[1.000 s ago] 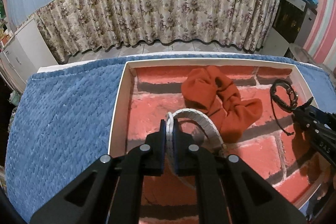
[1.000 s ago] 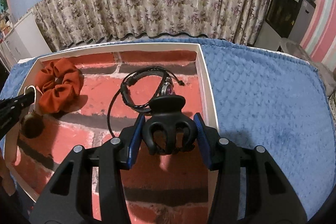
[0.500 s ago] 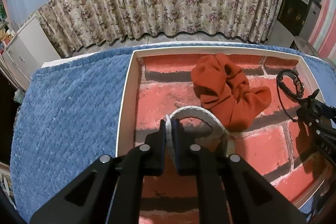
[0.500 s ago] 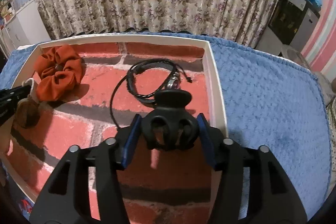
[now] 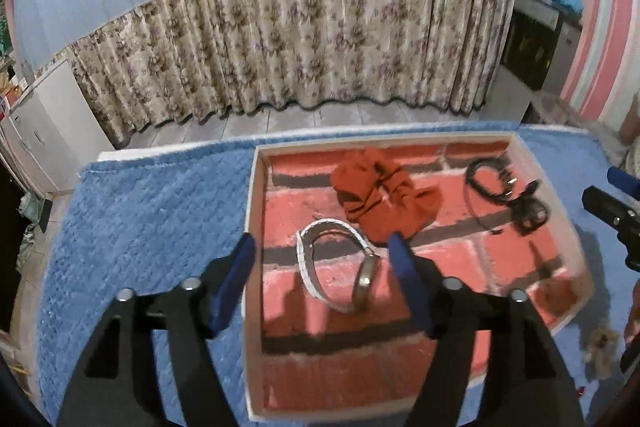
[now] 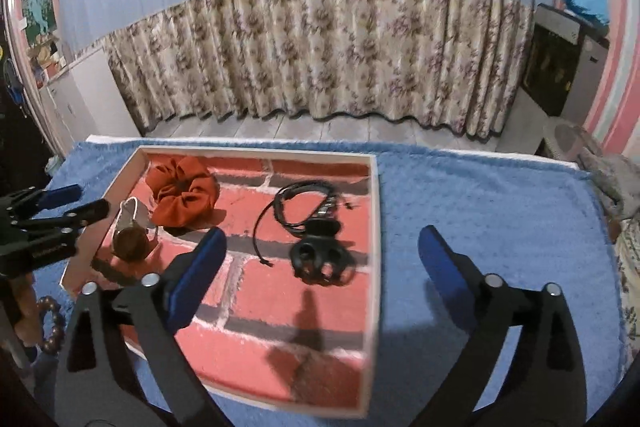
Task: Organize jewelry
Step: 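Move both tools back toward the red string bracelet and cream scrunchie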
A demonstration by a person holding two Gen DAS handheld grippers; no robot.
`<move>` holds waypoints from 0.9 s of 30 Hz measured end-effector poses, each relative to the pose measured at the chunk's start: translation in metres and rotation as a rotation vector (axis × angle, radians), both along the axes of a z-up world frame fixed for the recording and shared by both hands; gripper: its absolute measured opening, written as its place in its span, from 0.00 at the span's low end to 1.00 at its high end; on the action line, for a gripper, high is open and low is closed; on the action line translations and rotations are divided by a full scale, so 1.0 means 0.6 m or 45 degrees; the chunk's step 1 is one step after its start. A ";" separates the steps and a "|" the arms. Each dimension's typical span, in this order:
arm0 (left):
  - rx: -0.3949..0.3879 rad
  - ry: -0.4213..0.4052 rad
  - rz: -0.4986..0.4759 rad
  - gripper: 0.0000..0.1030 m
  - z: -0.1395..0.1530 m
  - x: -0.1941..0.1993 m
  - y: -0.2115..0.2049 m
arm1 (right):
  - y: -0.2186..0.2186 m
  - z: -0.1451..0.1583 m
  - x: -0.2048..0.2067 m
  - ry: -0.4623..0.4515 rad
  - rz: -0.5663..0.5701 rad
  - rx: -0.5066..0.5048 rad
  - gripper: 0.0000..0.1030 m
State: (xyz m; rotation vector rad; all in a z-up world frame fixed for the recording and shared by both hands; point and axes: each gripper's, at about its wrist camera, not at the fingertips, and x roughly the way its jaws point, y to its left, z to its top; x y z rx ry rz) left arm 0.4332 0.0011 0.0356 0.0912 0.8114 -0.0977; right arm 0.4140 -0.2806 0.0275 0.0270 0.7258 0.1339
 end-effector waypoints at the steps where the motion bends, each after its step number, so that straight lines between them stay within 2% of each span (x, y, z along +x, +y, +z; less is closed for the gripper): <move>1: -0.004 -0.032 -0.002 0.77 0.017 -0.018 0.005 | -0.007 0.009 -0.008 -0.009 -0.008 0.000 0.96; 8: -0.063 -0.171 0.009 0.89 0.101 -0.122 0.032 | -0.052 0.060 -0.090 -0.061 -0.099 0.022 0.96; 12: -0.071 -0.234 0.018 0.92 0.128 -0.179 0.040 | -0.052 0.073 -0.141 -0.087 -0.065 0.050 0.96; 18: -0.074 -0.220 -0.014 0.92 0.120 -0.240 0.030 | -0.031 0.068 -0.212 -0.114 -0.037 0.040 0.96; 25: -0.054 -0.213 -0.014 0.92 0.088 -0.299 0.019 | -0.002 0.013 -0.274 -0.051 -0.047 -0.035 0.96; 27: -0.048 -0.208 -0.017 0.92 0.074 -0.315 0.011 | 0.003 -0.007 -0.295 -0.052 -0.030 0.001 0.96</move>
